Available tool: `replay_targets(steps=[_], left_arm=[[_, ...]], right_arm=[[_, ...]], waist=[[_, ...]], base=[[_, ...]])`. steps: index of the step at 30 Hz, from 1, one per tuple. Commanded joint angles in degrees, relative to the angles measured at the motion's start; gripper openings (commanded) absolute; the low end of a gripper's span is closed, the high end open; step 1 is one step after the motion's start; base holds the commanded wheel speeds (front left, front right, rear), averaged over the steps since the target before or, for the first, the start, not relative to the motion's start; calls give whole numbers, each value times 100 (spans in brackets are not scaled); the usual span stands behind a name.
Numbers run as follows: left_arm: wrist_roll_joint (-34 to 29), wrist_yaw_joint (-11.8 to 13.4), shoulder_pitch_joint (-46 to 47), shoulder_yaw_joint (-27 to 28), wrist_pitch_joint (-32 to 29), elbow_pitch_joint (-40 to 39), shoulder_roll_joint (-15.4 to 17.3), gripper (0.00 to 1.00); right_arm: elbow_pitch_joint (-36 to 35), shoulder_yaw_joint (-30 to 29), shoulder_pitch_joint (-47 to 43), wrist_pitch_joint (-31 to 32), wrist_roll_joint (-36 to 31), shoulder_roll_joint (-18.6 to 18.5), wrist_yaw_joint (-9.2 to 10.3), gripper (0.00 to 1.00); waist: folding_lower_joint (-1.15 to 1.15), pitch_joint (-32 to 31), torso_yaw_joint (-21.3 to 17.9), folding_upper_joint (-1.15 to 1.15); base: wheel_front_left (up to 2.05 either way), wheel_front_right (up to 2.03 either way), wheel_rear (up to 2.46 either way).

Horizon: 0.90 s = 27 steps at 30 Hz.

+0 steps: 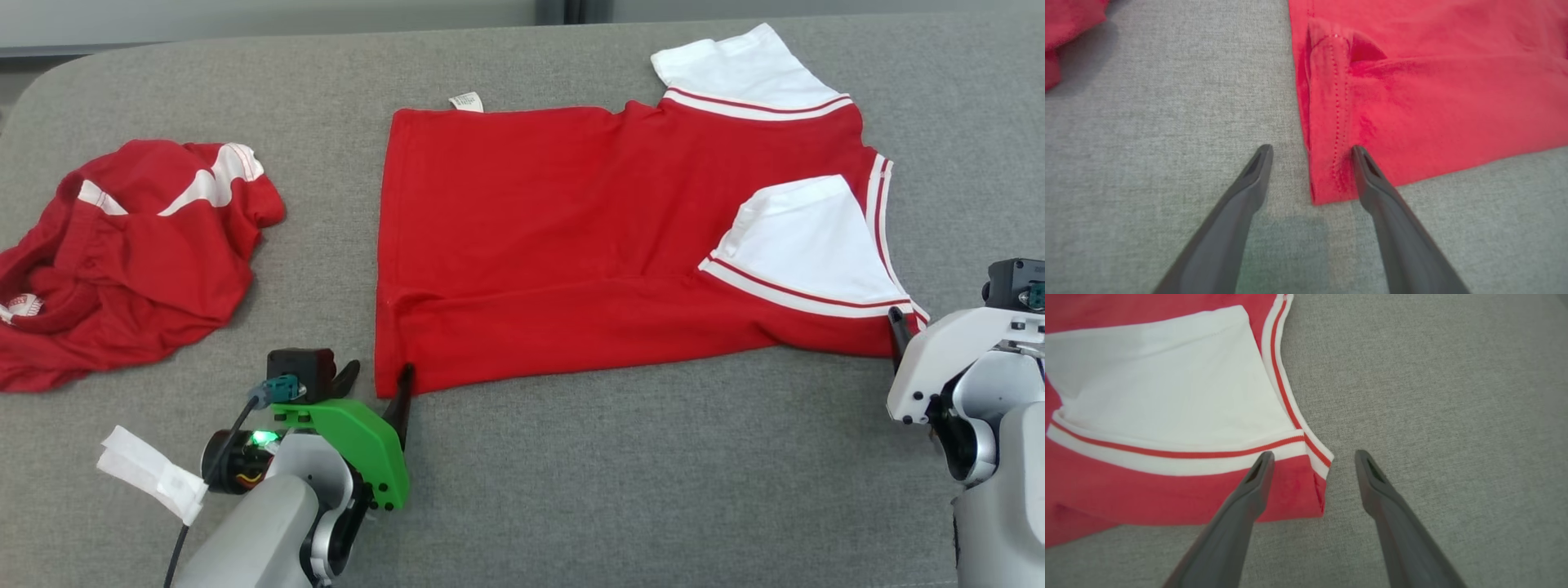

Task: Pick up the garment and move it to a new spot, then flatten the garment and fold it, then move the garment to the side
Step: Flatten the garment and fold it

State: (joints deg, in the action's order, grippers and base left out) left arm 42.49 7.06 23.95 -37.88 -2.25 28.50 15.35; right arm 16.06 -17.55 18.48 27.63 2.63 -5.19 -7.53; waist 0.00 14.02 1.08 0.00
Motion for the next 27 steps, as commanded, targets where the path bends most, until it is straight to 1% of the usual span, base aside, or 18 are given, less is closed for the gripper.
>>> replay_targets(steps=[1,7,11,13,14,15,16,19,24,27], left_arm=[[-29,17,79,-27,-30,95,-7,100],[45,-121,222,-103,-179,360,-130,100],[185,-219,254,-145,-350,598,-262,100],[262,-305,219,-214,-536,733,-338,100],[308,-357,206,-222,-589,786,-382,76],[326,-394,198,-231,-631,820,-399,32],[355,-424,196,-242,-662,868,-413,0],[419,-483,177,-239,-685,962,-427,0],[609,-567,48,-100,-653,892,-321,0],[707,-583,-81,-40,-711,700,-188,0]], right_arm=[[122,15,97,-14,-27,27,9,100],[687,31,297,173,-56,59,9,100],[1040,-79,307,479,-139,109,10,100],[1145,-117,265,656,-115,142,10,100],[1160,-93,231,726,-96,157,10,97],[1154,-86,208,752,-84,166,10,21],[1137,-92,168,790,-74,167,10,0],[977,-188,112,675,-58,150,14,0],[601,-258,-71,596,24,152,16,0],[250,-279,-295,650,99,163,15,0]], waist=[[0,94,8,0],[0,215,42,0],[0,227,55,0],[0,204,52,0],[0,189,45,0],[0,175,35,0],[0,162,23,0],[0,99,-6,0],[0,-79,-46,0],[0,-211,-65,0]], base=[[0,0,0],[0,0,0],[0,0,0],[0,0,0],[0,0,0],[0,0,0],[0,0,0],[0,0,0],[0,0,0],[0,0,0]])
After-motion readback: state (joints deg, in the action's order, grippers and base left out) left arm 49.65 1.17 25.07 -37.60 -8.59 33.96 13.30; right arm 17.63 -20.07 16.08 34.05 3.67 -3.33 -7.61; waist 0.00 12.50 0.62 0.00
